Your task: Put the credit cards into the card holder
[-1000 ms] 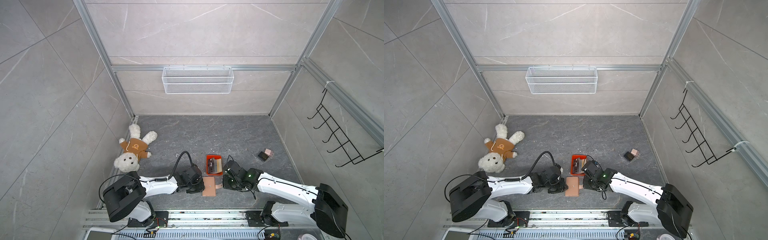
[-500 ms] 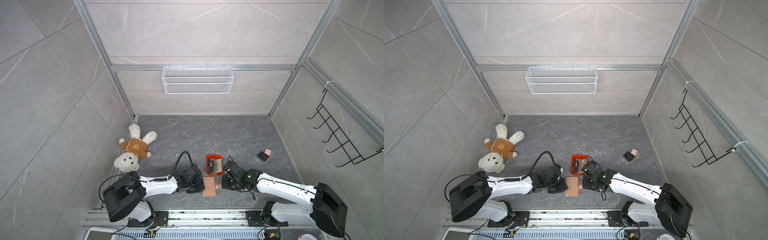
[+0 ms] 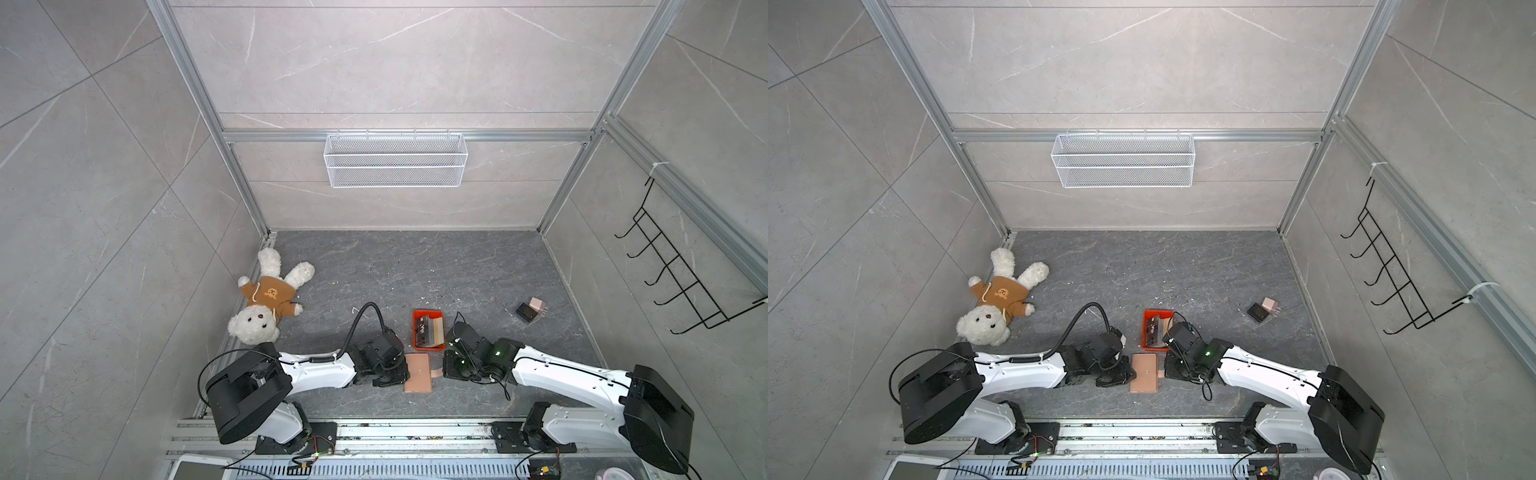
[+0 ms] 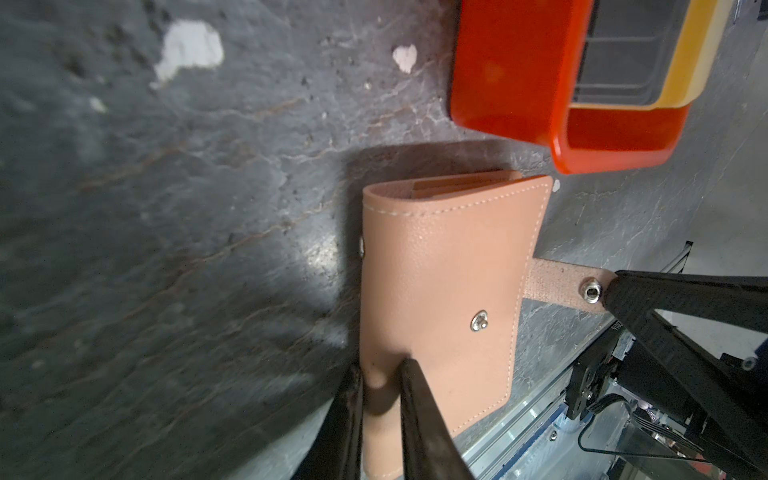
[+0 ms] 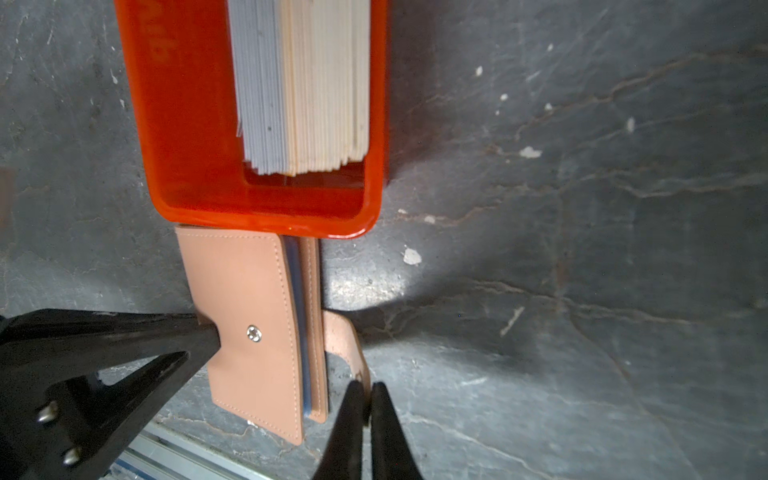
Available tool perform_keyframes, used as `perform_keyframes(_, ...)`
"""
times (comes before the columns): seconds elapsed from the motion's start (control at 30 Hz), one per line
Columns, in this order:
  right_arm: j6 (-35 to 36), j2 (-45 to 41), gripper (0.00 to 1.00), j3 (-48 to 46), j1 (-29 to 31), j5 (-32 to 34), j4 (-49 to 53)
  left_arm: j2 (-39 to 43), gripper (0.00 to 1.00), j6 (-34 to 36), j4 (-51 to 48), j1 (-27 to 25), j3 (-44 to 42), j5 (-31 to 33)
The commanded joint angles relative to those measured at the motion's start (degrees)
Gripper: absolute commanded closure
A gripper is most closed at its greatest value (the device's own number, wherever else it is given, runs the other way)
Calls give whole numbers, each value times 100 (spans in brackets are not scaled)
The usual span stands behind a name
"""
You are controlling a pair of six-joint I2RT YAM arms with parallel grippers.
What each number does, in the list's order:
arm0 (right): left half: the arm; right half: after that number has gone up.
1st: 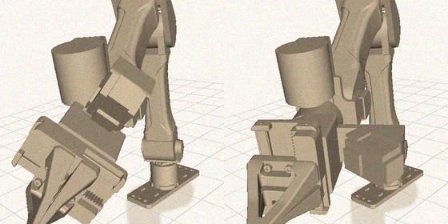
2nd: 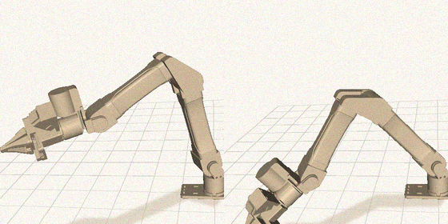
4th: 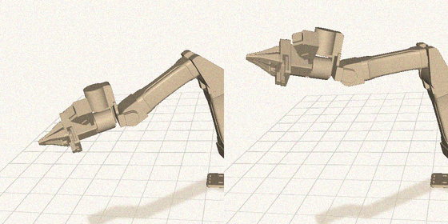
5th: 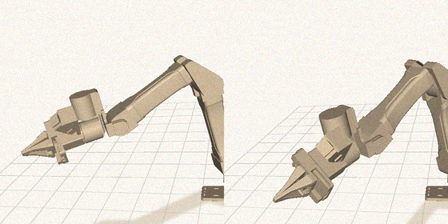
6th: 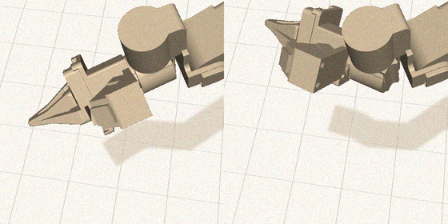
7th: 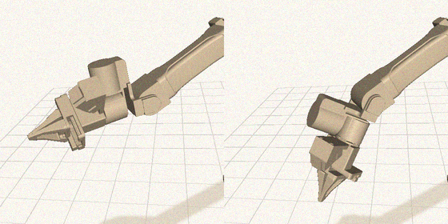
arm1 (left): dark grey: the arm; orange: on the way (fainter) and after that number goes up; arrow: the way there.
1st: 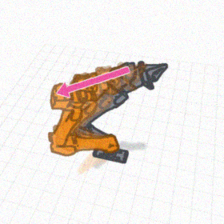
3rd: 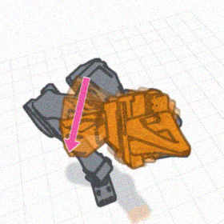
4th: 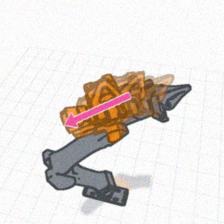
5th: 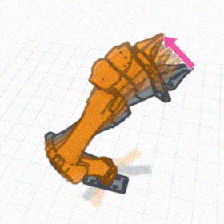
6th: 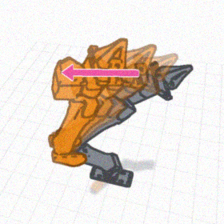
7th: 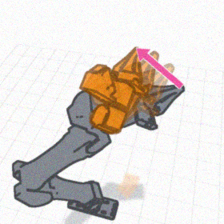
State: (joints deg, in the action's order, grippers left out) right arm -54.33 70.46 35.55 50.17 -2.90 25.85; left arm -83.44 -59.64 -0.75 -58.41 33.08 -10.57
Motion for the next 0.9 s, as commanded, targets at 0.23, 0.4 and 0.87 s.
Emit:
perform_keyframes(0.23, 54, 0, 96, -57, -24, -63, -18, -37, 81, 15, -208, -95, -3, -129)
perform_keyframes(0.4, 71, 18, 98, -37, -18, -101, -19, -29, 81, 22, -188, -108, -20, -109)
perform_keyframes(0.87, 133, 137, 100, 173, 44, -247, -18, 139, 82, -240, 139, -299, -223, 192)
